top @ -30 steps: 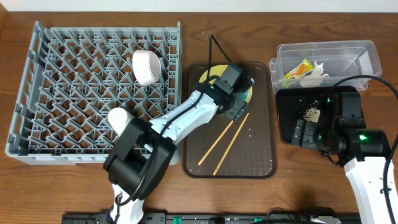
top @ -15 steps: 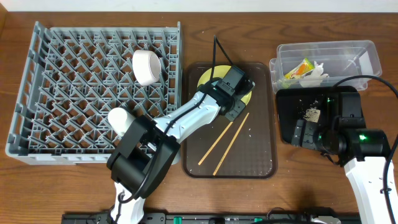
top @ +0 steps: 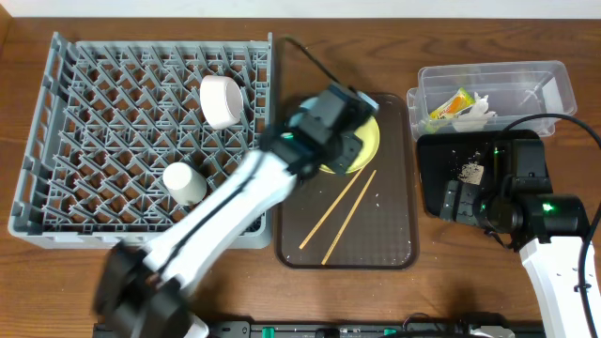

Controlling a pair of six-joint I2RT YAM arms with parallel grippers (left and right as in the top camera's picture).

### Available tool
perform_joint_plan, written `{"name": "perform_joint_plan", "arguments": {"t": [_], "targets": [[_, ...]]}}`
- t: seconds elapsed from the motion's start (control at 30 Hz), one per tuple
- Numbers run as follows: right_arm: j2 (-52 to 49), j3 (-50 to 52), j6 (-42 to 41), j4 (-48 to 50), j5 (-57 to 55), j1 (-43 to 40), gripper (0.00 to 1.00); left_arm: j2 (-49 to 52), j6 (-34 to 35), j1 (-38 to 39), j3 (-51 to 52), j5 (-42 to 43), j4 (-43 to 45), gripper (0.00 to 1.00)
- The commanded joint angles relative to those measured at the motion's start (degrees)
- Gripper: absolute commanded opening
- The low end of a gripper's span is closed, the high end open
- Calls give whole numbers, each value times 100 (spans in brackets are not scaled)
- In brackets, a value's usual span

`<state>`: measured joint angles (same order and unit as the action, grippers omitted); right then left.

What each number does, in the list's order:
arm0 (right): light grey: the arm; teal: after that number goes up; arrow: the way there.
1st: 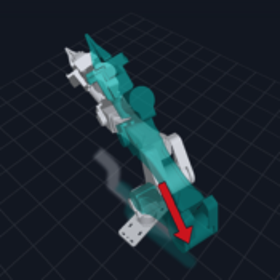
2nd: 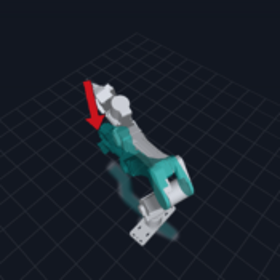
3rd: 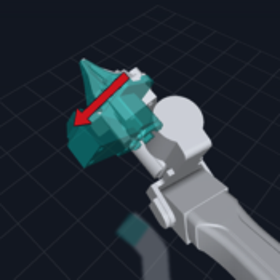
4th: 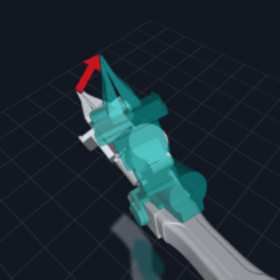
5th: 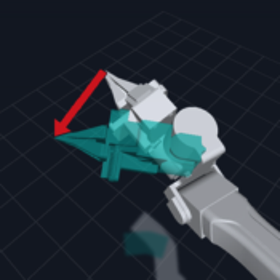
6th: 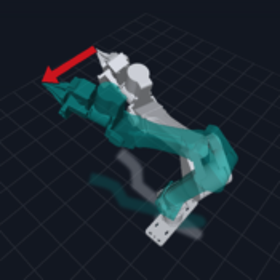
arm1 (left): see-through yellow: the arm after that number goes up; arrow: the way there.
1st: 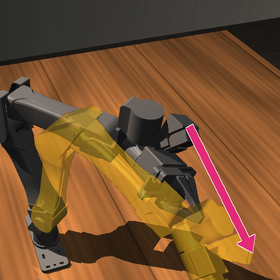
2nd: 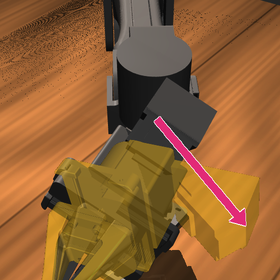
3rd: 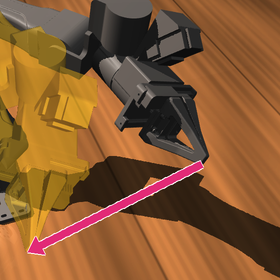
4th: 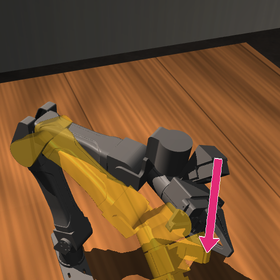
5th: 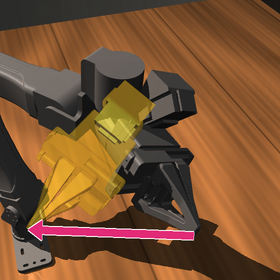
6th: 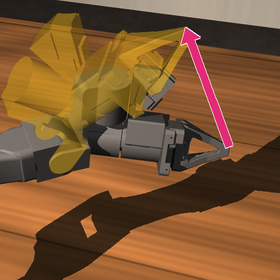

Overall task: Sort waste into correct bins and load items into the dishwasher rack
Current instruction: 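Carry the light-blue bowl into the dish rack and release it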

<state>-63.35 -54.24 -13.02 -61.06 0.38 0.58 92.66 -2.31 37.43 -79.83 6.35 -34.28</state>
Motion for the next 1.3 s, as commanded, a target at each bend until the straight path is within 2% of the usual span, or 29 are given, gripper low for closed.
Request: {"name": "perform_joint_plan", "arguments": {"t": [0.0, 0.13, 0.3, 0.4, 0.53, 0.7, 1.27], "targets": [[13, -20, -63, -7, -57, -52, 92, -498, 374, -518, -33, 750, -308, 6], [13, -20, -63, -7, -57, -52, 92, -815, 372, -1550, -33, 2579, -693, 6], [13, -20, -63, -7, -57, -52, 92, -693, 365, -2927, -26, 4859, -1075, 6], [13, -20, -63, -7, -57, -52, 92, -514, 367, -3639, -22, 5875, -1344, 6], [13, -20, -63, -4, -57, -52, 92, -216, 365, -4398, -20, 6679, -1661, 6], [13, -20, -63, -2, -57, -52, 92, 308, 367, -5018, -20, 7259, -2011, 6], [13, -20, -63, 2, -57, -52, 93, 1849, 363, -5864, -15, 7248, -2243, 6]]}}
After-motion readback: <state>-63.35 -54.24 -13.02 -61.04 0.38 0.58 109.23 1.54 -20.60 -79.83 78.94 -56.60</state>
